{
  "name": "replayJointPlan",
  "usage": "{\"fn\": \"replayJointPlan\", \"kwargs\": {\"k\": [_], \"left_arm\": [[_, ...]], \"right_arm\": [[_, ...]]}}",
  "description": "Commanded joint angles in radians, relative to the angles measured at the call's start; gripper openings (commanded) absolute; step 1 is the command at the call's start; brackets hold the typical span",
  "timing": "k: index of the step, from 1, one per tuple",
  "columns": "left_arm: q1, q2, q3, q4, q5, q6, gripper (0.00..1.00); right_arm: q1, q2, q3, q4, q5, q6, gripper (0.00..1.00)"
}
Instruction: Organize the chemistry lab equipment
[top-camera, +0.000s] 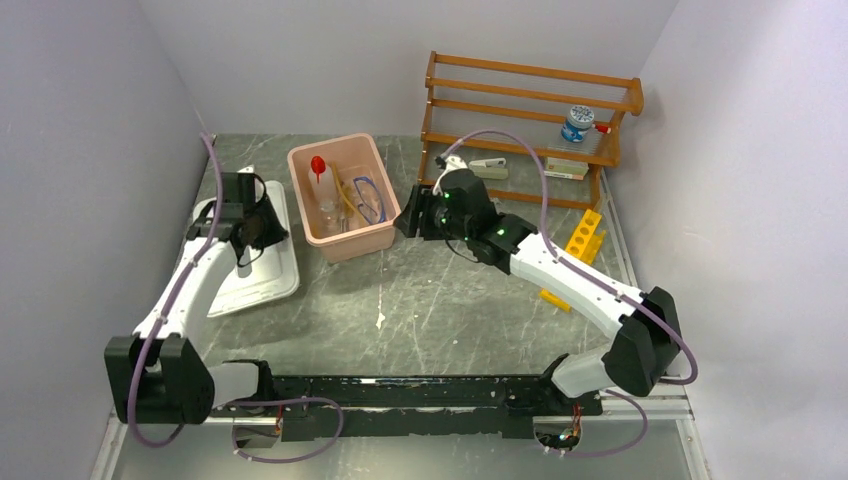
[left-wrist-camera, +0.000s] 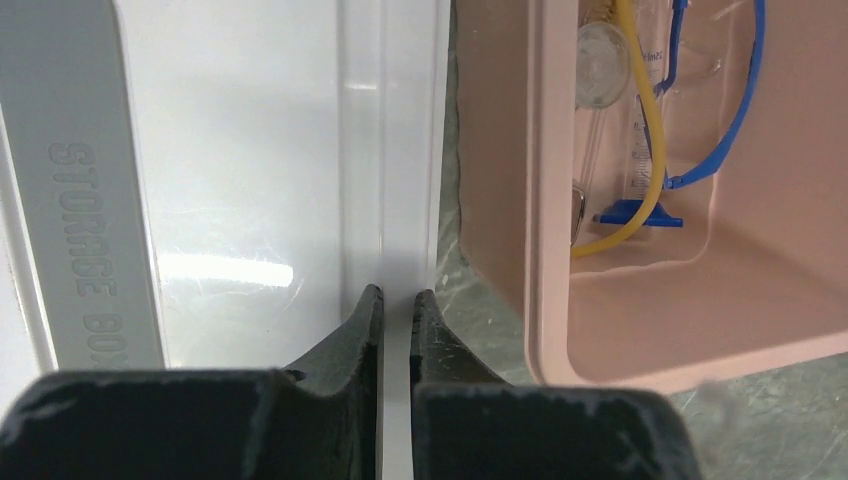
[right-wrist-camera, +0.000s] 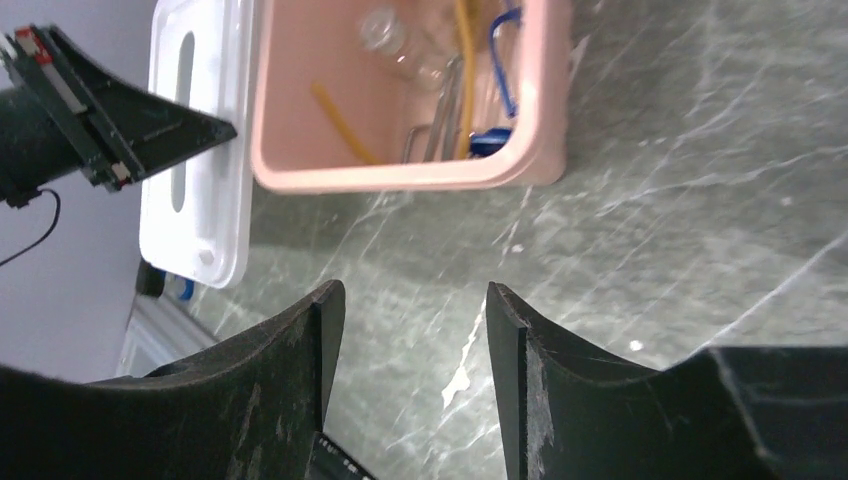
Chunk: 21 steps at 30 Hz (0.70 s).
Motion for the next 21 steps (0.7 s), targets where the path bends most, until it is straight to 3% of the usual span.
{"fn": "replayJointPlan", "kwargs": {"k": [1, 7, 13, 21], "left_arm": [[0.014, -0.103, -0.013, -0.016, -0.098, -0.066, 0.05], [0.021, -0.187, 0.037, -0.027, -0.024, -0.077, 0.05], [0.021, -0.244, 0.086, -0.052, 0.155, -0.124, 0.05], [0.02, -0.263, 0.098, -0.049, 0.308, -0.225, 0.05]], "right_arm": [[0.071, 0.005, 0.05, -0.029, -0.006, 0.03, 0.57], [0.163, 0.035, 0.079, 0.011, -0.026, 0.031, 0.59], [0.215, 0.089, 0.084, 0.149, -0.178, 0.089, 0.69], [0.29, 0.252, 0.211, 0.176, -0.199, 0.122, 0.8]]}}
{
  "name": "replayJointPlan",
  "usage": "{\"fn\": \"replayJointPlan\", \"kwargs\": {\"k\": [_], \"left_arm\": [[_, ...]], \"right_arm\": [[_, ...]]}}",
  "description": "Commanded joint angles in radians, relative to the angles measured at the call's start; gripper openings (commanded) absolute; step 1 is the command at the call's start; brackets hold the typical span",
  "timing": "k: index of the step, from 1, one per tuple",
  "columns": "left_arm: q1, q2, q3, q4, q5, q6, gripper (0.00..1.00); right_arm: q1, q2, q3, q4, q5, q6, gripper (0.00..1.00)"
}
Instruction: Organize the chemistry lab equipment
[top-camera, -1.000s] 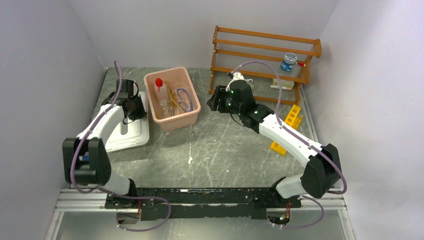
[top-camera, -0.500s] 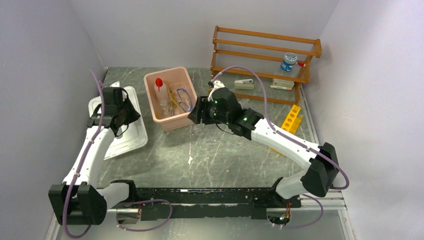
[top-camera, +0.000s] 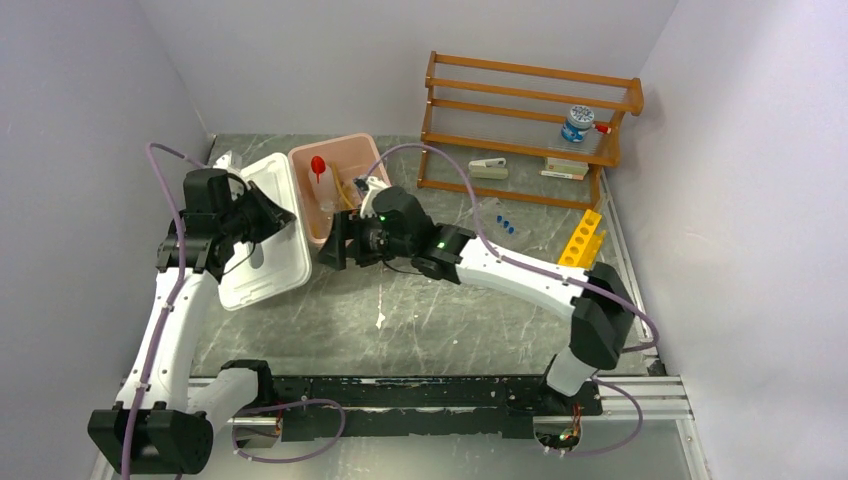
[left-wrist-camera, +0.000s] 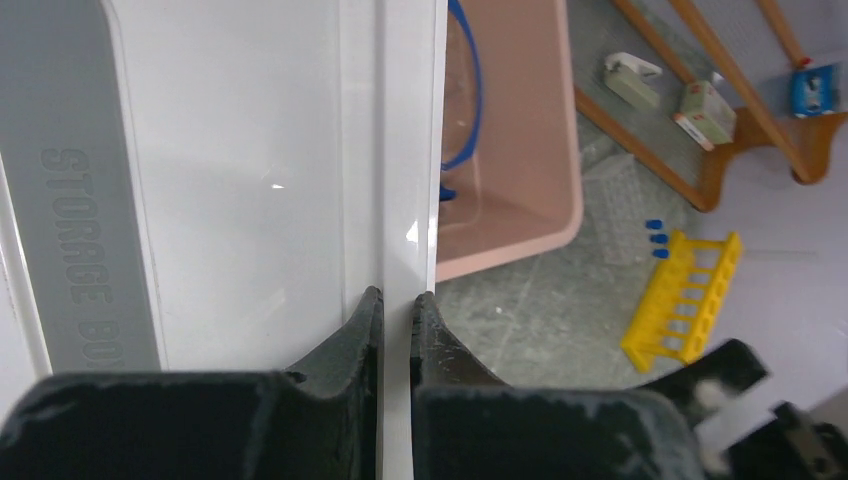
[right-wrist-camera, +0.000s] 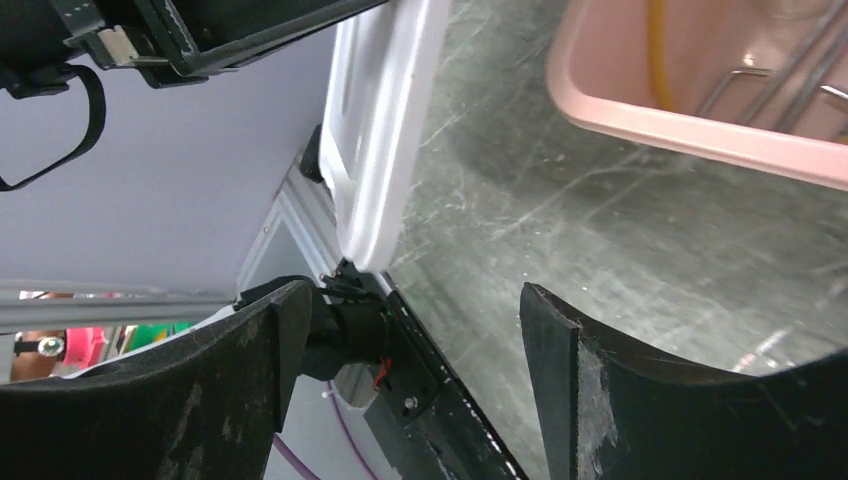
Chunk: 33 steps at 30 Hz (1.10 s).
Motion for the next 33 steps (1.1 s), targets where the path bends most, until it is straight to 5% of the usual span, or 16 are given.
{"fn": "replayJointPlan", "kwargs": {"k": [1, 9, 19, 23, 28, 33], "left_arm": [[0.005, -0.016, 0.027, 0.02, 0.135, -0.075, 0.05], [0.003, -0.037, 0.012, 0.006, 0.134, -0.065, 0.05], [0.002, -0.043, 0.01, 0.016, 0.151, -0.042, 0.05], [0.002, 0.03, 0.11, -0.022, 0.187, 0.017, 0.34], [0.002, 0.088, 0.276, -0.036, 0.17, 0.06, 0.64], [0.002, 0.138, 0.383, 0.021, 0.185, 0.044, 0.78]], "right_arm": [[0.029, 0.072, 0.072, 0.057, -0.046, 0.045, 0.8], [0.035, 0.229, 0.167, 0.141, -0.157, 0.152, 0.76], [0.014, 0.204, 0.083, 0.393, -0.182, 0.247, 0.16], [-0.03, 0.148, 0.057, 0.421, -0.217, 0.252, 0.04], [-0.14, 0.089, 0.04, 0.434, -0.325, 0.287, 0.02], [-0.293, 0.08, 0.051, 0.445, -0.492, 0.368, 0.01]]}}
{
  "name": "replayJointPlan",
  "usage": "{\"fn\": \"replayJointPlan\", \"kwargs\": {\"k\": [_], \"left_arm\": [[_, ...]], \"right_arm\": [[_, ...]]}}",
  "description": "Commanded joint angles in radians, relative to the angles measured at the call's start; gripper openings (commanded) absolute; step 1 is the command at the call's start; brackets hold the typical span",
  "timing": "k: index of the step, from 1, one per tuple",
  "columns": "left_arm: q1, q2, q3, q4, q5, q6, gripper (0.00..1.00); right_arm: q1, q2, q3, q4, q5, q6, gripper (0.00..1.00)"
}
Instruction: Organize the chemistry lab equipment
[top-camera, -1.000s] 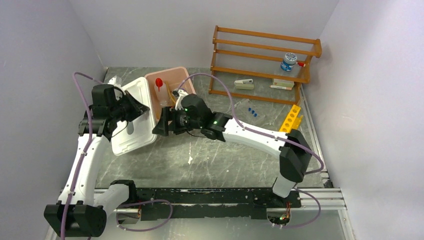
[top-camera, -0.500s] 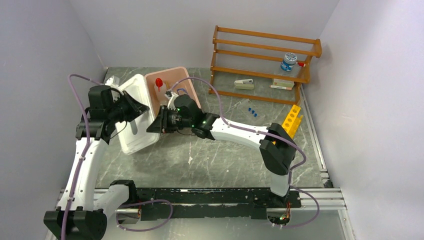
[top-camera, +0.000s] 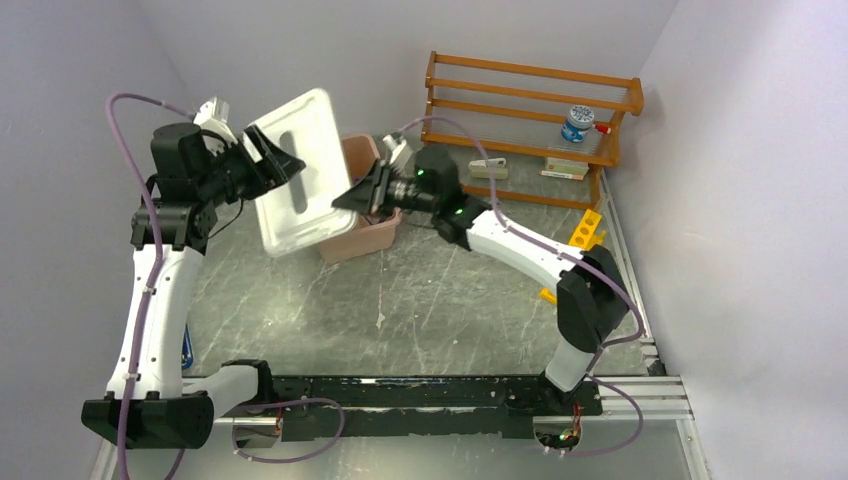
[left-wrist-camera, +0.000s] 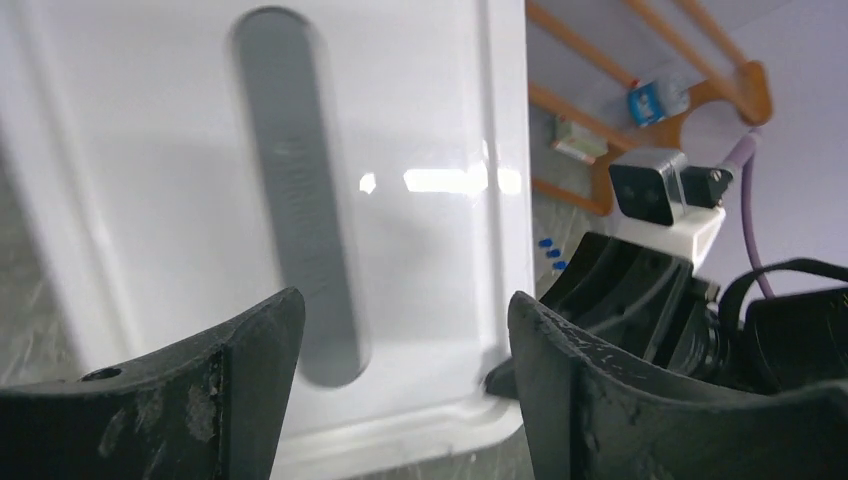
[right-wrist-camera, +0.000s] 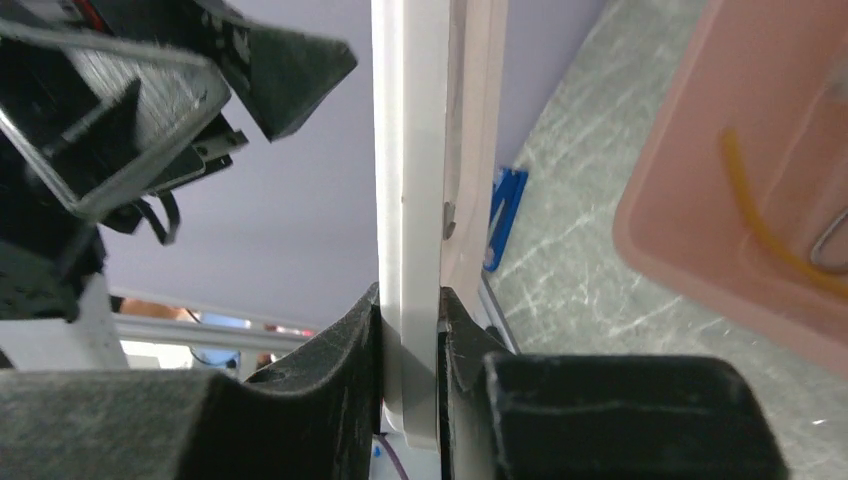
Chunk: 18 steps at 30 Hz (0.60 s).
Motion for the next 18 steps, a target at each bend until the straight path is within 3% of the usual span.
{"fn": "replayJointPlan", "kwargs": {"k": [1, 5, 10, 18], "left_arm": [[0.002, 0.044, 0.097, 0.05, 0.024, 0.014, 0.78], [0.004, 0.088, 0.11, 0.032, -0.073, 0.037, 0.78], [0.005, 0.107, 0.018, 0.041, -0.203, 0.053, 0.77], [0.011, 0.153, -0.151, 0.16, -0.202, 0.011, 0.72]], "right_arm": [[-0.125, -0.041, 0.021, 0.082, -0.17, 0.072, 0.01], [-0.219, -0.025, 0.036, 0.054, -0.258, 0.11, 0.01], [-0.284, 0.045, 0.068, 0.02, -0.381, 0.154, 0.04], [-0.331, 0.152, 0.052, 0.094, -0.483, 0.246, 0.07]]}}
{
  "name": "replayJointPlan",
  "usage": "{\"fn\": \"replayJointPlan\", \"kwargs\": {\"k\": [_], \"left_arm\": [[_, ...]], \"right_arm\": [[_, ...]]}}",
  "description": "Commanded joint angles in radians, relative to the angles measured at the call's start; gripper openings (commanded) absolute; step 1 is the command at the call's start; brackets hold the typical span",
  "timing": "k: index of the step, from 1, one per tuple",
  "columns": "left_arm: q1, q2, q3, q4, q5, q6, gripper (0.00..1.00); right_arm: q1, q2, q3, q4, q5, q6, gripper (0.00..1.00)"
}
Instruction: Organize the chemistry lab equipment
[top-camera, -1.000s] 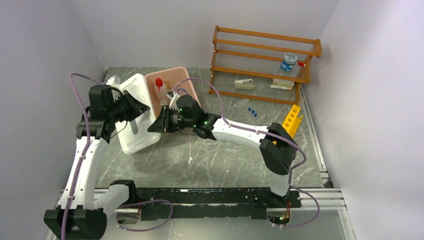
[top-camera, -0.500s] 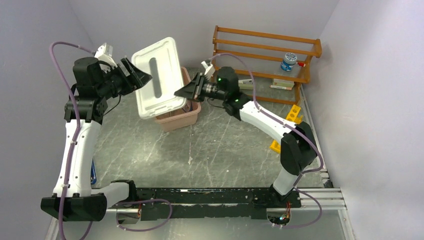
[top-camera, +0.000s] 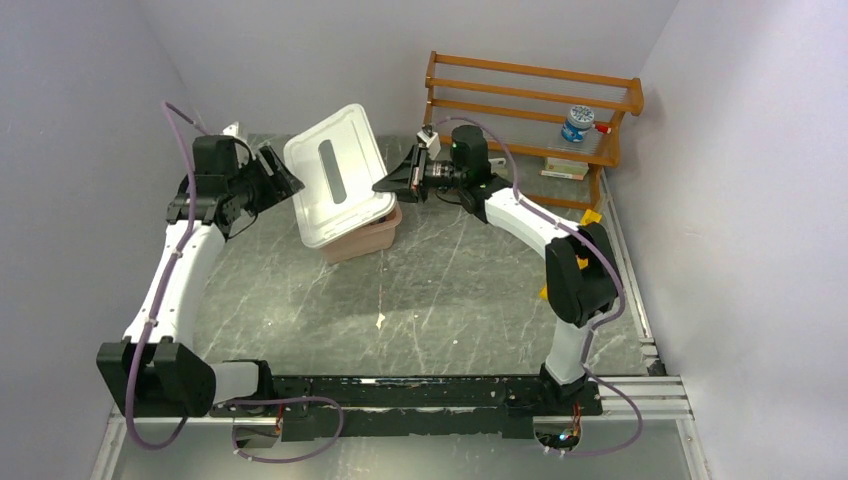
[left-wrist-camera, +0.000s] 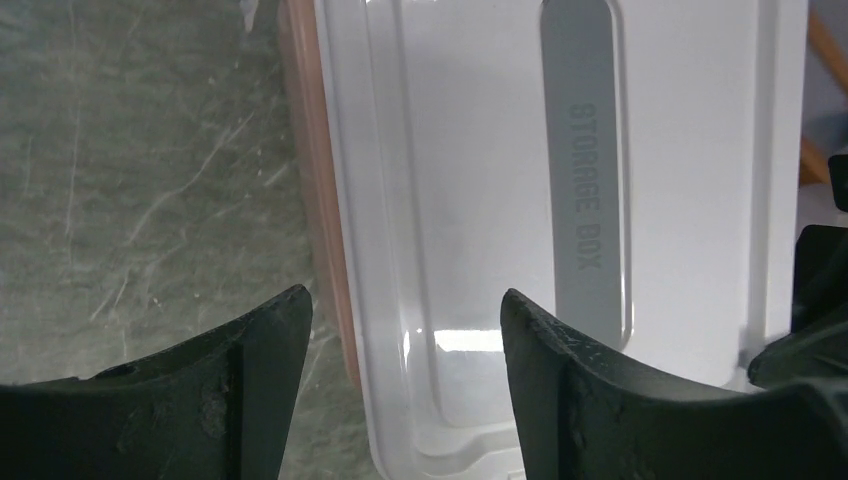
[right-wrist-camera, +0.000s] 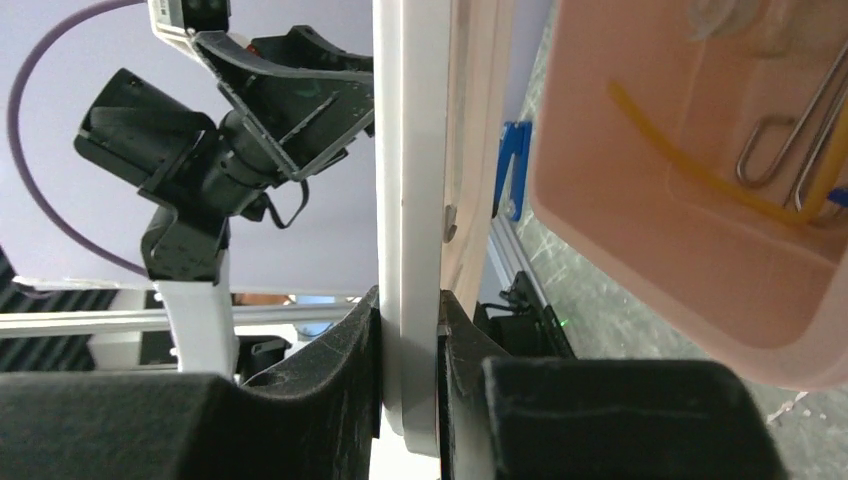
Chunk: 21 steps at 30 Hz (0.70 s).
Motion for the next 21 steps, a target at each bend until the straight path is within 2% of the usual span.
{"fn": "replayJointPlan", "kwargs": {"k": [1, 4, 11, 14, 18, 21], "left_arm": [[0.007, 0.029, -0.054, 0.107, -0.006, -0.021, 0.72], [0.007, 0.046, -0.102, 0.177, 0.011, -0.024, 0.72], [0.008, 0.109, -0.185, 0.281, 0.021, -0.025, 0.7], [0.008, 0.131, -0.21, 0.325, 0.053, -0.03, 0.7], [0.008, 0.157, -0.209, 0.337, 0.073, -0.032, 0.7], [0.008, 0.173, -0.19, 0.322, 0.091, -0.022, 0.7]], "right_arm": [[-0.023, 0.066, 0.016, 0.118, -0.112, 0.089, 0.07], [-0.028, 0.137, 0.028, 0.199, -0.121, 0.129, 0.07], [-0.057, 0.21, 0.065, 0.131, -0.067, 0.091, 0.11], [-0.076, 0.213, 0.063, 0.086, -0.054, 0.054, 0.22], [-0.088, 0.205, 0.045, 0.033, -0.036, 0.004, 0.46], [-0.089, 0.192, 0.036, 0.012, -0.034, -0.011, 0.53]]}}
